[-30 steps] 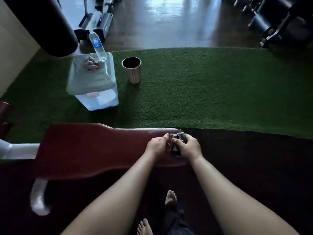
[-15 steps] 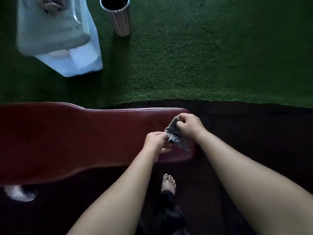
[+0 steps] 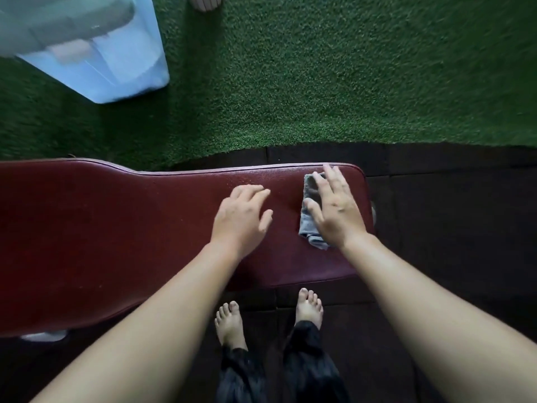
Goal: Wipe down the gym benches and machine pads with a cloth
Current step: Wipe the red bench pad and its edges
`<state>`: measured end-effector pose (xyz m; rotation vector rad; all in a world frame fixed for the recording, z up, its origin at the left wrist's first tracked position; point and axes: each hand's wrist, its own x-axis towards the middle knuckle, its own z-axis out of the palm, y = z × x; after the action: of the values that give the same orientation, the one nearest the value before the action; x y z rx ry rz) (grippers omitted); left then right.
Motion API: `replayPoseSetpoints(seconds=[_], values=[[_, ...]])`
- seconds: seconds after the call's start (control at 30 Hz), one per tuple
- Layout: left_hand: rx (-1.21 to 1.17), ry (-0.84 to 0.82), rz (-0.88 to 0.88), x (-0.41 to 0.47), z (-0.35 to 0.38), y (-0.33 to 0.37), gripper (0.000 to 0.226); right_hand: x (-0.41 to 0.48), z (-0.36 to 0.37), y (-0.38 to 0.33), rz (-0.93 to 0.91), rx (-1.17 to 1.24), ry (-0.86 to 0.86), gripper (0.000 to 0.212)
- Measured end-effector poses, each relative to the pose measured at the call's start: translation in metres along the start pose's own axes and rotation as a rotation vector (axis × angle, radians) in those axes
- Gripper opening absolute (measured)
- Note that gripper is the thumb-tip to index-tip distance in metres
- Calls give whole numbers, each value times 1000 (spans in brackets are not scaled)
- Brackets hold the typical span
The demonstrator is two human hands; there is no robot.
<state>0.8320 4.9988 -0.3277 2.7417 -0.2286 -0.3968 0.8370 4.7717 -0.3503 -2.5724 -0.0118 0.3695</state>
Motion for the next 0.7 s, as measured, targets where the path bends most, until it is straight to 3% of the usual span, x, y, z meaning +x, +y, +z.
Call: replayPoseSetpoints(seconds=[0.13,0.33,0.5,0.6,0.7], values=[[215,-1,65,4,11,-54,67,-4,33,7,14,-72,-12,87],[327,121,143,2,36,-72,70,14,70,-25,172,-165,174,86],[329,158,156,1,41,-75,71,30,82,-63,-47,-209,124,80],[328,159,153,1,40,-75,71,30,64,-20,-90,-272,83,80],[338,159,157,1,41,-75,70,29,34,46,151,-254,176,85]])
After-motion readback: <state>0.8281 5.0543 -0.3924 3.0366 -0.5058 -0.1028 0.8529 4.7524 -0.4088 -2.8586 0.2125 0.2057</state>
